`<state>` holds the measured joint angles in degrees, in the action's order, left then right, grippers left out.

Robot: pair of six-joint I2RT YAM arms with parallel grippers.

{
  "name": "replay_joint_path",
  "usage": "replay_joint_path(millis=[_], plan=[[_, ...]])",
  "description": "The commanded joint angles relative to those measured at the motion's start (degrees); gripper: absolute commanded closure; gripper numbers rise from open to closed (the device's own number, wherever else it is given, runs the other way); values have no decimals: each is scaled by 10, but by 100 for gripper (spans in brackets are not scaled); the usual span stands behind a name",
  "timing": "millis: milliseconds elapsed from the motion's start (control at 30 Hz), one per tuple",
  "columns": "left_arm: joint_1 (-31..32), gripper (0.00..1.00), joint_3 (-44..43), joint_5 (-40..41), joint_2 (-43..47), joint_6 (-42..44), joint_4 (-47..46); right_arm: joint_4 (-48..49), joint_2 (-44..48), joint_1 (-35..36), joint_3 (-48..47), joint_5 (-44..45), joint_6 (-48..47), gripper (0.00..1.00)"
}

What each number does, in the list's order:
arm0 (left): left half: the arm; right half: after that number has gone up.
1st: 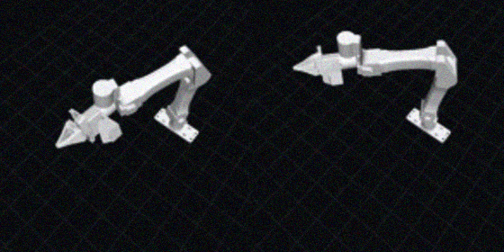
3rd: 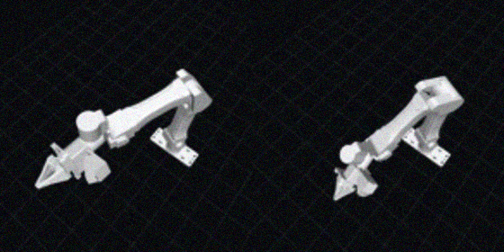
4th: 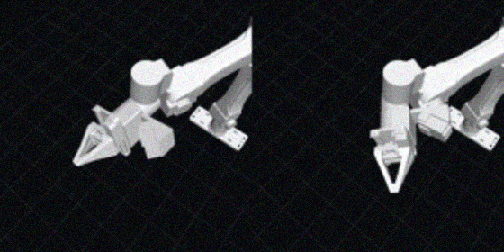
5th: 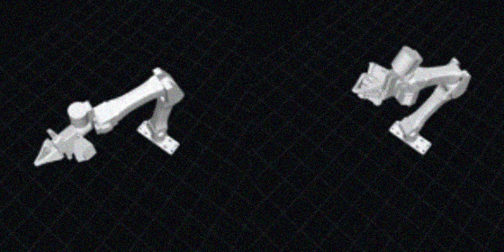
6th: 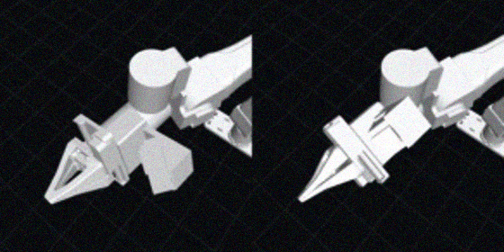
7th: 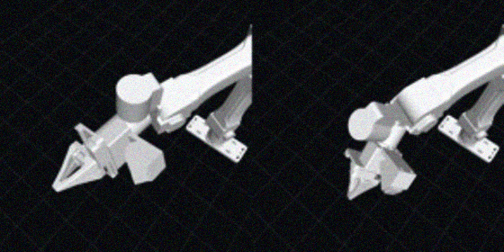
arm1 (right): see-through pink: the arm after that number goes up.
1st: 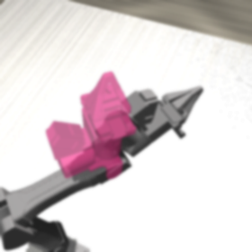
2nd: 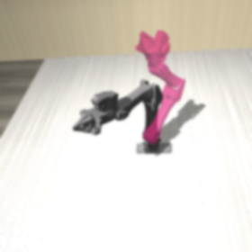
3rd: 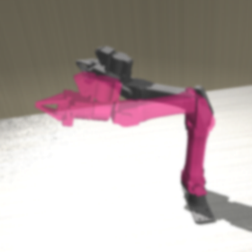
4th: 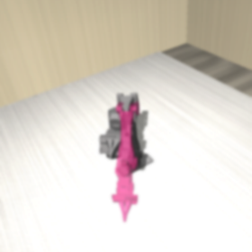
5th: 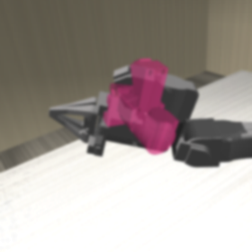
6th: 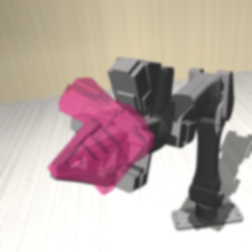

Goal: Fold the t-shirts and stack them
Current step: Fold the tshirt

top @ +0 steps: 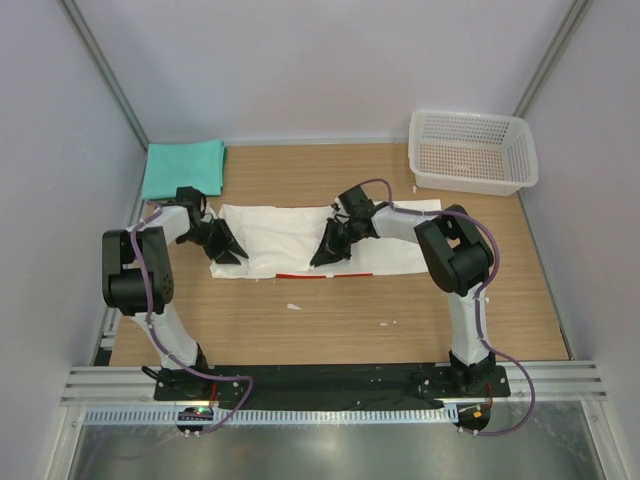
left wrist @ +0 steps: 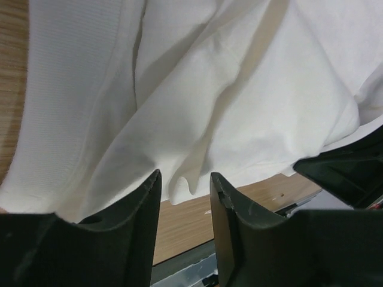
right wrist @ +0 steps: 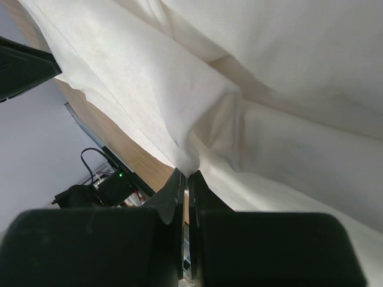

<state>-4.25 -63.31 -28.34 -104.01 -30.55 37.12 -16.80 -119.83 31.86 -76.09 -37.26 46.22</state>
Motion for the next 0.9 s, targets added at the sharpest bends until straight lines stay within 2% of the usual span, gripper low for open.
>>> replay_joint_path(millis=[0,100,267,467,567,600,700,867], plan=[[0,58,9,-17,27,7,-13,4,9,0,-23,-11,-17,99],[0,49,28,-33,43,10,-35,-2,5,0,-31,-12,-23,99],[1,49,29,-82,12,-1,-68,1,0,0,-35,-18,-20,99],[1,64,6,-109,-24,-13,-81,-3,-8,0,-52,-17,-21,99],[1,96,-7,-110,-24,-14,-73,-4,-10,0,-57,-17,-19,99],[2,100,-9,-100,-20,-14,-69,-5,-11,0,-59,-16,-21,99],[1,100,-26,-57,-4,-14,-37,-13,-9,-2,-60,-12,-26,99],[0,100,-34,-38,16,-23,-14,-25,-1,-10,-48,-11,-39,99]])
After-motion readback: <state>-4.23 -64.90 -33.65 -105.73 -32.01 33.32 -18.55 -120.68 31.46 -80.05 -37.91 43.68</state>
